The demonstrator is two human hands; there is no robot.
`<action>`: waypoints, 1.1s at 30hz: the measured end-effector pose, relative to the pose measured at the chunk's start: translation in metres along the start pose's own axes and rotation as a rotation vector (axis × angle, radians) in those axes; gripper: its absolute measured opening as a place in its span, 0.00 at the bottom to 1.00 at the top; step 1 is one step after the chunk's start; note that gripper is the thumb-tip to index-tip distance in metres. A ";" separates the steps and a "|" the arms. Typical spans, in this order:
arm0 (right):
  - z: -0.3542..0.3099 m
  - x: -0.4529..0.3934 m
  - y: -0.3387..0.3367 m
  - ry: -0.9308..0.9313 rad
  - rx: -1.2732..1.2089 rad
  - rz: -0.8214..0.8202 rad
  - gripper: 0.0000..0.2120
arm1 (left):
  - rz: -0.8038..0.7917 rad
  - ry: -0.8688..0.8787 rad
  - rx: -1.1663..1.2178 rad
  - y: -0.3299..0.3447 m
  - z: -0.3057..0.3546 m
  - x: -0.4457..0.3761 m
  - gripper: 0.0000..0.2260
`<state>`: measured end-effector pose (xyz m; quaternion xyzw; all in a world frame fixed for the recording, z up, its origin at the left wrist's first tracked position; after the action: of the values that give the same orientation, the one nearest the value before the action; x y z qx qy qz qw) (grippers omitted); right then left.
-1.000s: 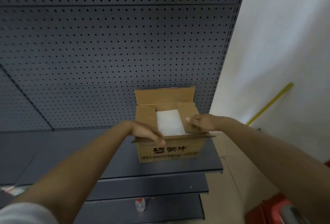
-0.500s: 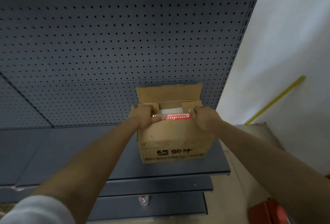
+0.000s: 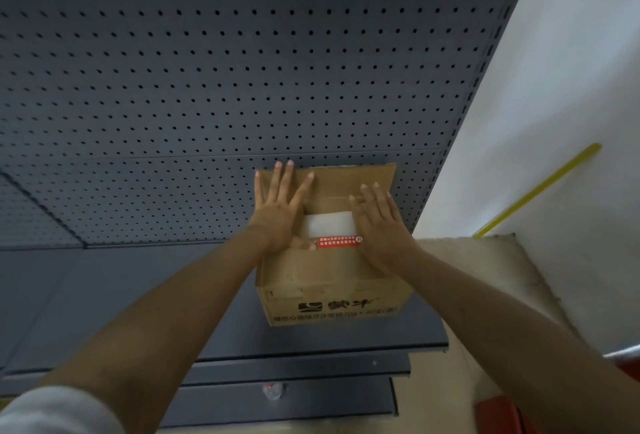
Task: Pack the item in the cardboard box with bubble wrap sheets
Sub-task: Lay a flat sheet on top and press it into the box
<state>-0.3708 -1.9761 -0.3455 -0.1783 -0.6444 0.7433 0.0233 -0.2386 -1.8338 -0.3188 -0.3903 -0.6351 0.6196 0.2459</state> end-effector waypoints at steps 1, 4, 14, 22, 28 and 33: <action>0.000 -0.008 -0.003 -0.001 0.010 0.000 0.33 | -0.022 0.006 -0.029 -0.003 0.001 -0.005 0.63; 0.002 -0.033 -0.017 -0.009 0.000 0.042 0.32 | -0.059 0.014 -0.010 -0.007 0.007 -0.015 0.66; -0.007 0.003 -0.002 0.080 -0.256 -0.168 0.23 | -0.105 0.124 0.372 0.014 0.010 0.019 0.35; -0.012 0.017 0.031 0.093 -0.205 -0.190 0.57 | -0.099 -0.014 0.308 0.055 0.029 0.043 0.49; -0.017 0.017 0.025 0.150 -0.211 -0.211 0.36 | -0.178 -0.041 0.280 0.048 0.030 0.040 0.24; -0.025 0.016 -0.007 0.174 -0.164 -0.296 0.27 | -0.124 -0.046 0.322 0.016 0.031 0.033 0.23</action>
<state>-0.3799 -1.9470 -0.3449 -0.1462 -0.7175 0.6586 0.1734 -0.2789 -1.8264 -0.3440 -0.2917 -0.5559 0.7058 0.3283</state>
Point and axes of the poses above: each hand's wrist, its own x-axis away from the middle knuckle, its own y-axis out of the palm, z = x × y, the point moved 5 cm from there along -x, towards the middle knuckle, and after that the axes turned 10 degrees about z, right-handed, at the moved point
